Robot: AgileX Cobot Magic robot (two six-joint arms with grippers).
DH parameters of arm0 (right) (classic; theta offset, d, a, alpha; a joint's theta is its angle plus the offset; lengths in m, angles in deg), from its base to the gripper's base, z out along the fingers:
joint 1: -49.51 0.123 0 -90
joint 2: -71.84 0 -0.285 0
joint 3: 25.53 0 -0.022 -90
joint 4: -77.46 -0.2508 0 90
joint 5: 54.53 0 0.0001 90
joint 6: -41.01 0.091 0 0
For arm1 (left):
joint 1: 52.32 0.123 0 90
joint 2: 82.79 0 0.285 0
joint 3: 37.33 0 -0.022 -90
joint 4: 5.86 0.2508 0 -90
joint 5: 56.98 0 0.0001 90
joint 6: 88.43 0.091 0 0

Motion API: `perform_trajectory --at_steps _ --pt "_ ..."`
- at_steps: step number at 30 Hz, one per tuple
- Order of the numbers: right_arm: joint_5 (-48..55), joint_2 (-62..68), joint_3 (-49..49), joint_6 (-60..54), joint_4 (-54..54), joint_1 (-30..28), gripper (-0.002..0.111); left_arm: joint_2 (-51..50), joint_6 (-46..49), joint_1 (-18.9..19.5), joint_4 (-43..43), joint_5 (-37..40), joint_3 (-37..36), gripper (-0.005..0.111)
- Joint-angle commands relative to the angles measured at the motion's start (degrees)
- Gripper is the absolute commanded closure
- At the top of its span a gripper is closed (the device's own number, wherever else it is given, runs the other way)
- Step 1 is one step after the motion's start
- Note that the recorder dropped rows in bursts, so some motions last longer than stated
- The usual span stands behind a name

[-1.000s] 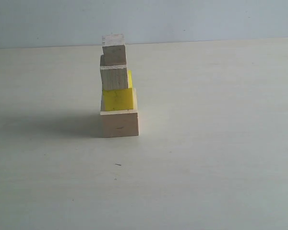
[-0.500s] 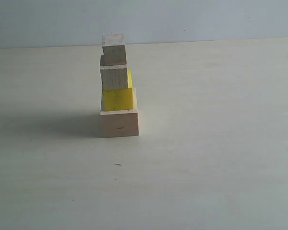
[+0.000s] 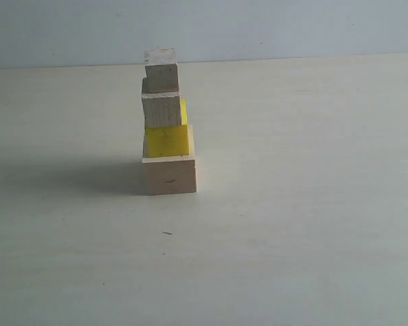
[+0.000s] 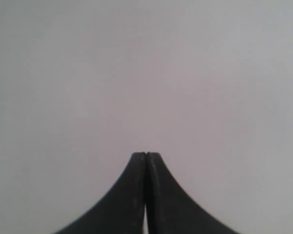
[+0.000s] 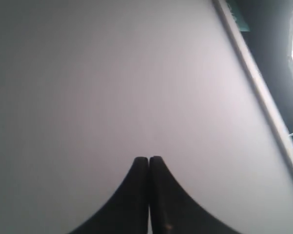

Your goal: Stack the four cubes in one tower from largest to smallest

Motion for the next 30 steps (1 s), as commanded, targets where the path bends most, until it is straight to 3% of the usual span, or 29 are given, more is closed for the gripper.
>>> perform_trajectory --at_steps 1,5,9,19,24,30 --pt "15.76 0.04 5.25 -1.34 -1.32 -0.21 0.108 1.94 1.26 0.01 -2.04 -0.28 0.36 0.107" --pt "28.86 0.04 11.38 -1.34 0.53 -0.21 0.108 2.16 2.42 0.01 -3.89 -1.80 0.36 0.107" --pt "35.30 2.19 17.64 3.21 0.39 -0.21 0.108 2.16 5.72 0.01 -6.92 -2.16 -0.46 0.107" --pt "36.33 4.62 32.91 18.83 0.39 -0.21 0.108 2.16 5.84 0.01 -12.01 -5.35 -12.67 0.107" --pt "35.92 4.62 34.23 20.19 0.30 -0.21 0.108 2.16 5.74 0.01 -12.01 -6.49 -17.22 0.107" --pt "36.57 4.62 34.23 20.19 -0.97 -0.21 0.108 2.16 5.74 0.01 -12.01 -6.27 -17.92 0.107"
